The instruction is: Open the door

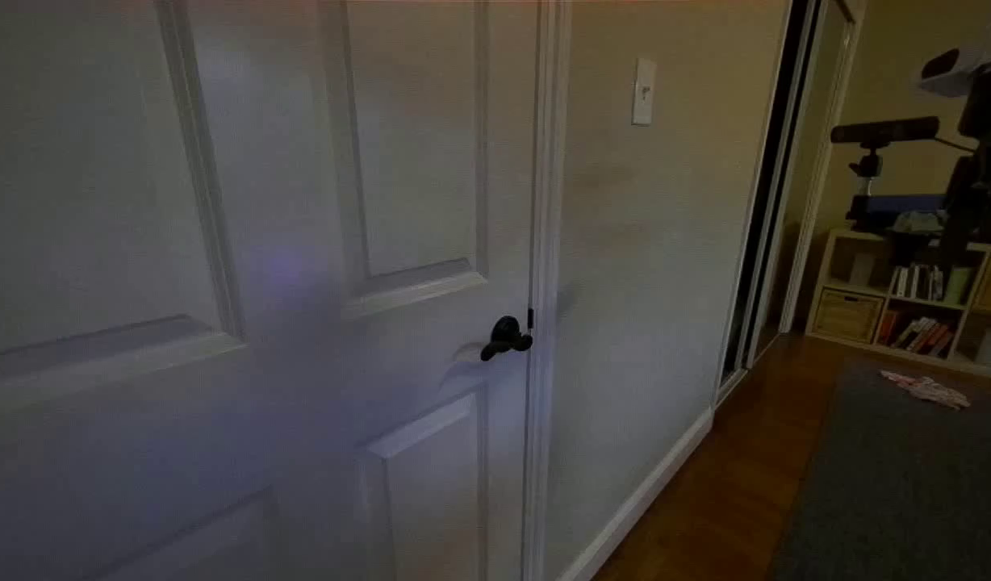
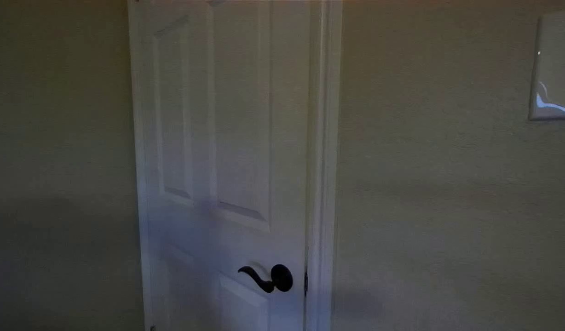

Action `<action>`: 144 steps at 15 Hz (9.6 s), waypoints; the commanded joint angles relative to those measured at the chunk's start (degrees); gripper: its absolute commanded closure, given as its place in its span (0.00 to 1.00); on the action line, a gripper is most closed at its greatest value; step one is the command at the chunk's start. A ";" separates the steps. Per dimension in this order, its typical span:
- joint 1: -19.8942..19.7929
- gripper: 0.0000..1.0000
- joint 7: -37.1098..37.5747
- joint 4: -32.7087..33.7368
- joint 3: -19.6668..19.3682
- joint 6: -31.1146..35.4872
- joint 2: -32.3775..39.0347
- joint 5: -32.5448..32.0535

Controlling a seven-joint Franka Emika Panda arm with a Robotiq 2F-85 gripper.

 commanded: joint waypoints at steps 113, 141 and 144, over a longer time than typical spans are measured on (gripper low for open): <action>14.18 0.57 89.89 56.37 18.59 58.08 79.24 21.13; 12.64 0.89 83.13 51.49 18.94 59.37 85.83 22.10; 10.39 0.89 79.35 50.55 22.13 60.50 85.19 22.19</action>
